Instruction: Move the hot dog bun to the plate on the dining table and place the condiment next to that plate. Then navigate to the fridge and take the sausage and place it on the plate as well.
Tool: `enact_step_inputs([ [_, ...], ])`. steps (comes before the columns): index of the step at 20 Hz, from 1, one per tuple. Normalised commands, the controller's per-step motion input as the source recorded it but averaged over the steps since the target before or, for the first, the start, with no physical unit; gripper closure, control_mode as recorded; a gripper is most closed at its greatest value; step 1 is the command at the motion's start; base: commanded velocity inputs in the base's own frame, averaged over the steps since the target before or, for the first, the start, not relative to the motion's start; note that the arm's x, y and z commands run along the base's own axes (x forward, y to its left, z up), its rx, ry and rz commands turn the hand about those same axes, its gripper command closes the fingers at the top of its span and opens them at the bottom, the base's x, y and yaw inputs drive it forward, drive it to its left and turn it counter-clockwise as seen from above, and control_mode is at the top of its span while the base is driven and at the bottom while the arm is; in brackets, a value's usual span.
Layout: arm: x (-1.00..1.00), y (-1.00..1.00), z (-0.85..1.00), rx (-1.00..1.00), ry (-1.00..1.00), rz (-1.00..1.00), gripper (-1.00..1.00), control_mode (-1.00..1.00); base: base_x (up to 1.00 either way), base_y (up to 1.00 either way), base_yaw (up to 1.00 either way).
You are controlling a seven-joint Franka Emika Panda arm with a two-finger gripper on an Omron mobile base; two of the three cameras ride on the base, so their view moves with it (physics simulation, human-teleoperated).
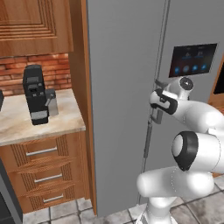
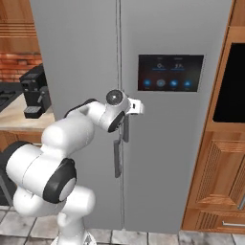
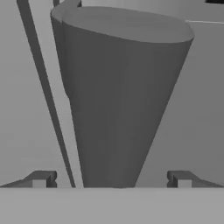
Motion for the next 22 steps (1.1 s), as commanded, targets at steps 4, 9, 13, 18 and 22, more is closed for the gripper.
enact_step_inputs([
  [4,0.35,-0.03,-0.24,0.00,0.00,0.03,1.00,-1.00,0.00,0.00,0.00],
  [9,-0.02,-0.39,-0.14,0.00,-0.04,0.01,1.00,-1.00,0.00,0.00,0.00],
  [13,-0.25,-0.86,-0.01,0.00,-0.07,0.00,1.00,-1.00,0.00,0.00,0.00],
  [18,-0.47,-1.00,-0.04,0.00,-0.04,0.00,1.00,-1.00,0.00,0.00,0.00],
  [22,-0.80,-1.00,-0.11,0.00,-0.07,0.00,1.00,-1.00,0.00,0.00,0.00],
])
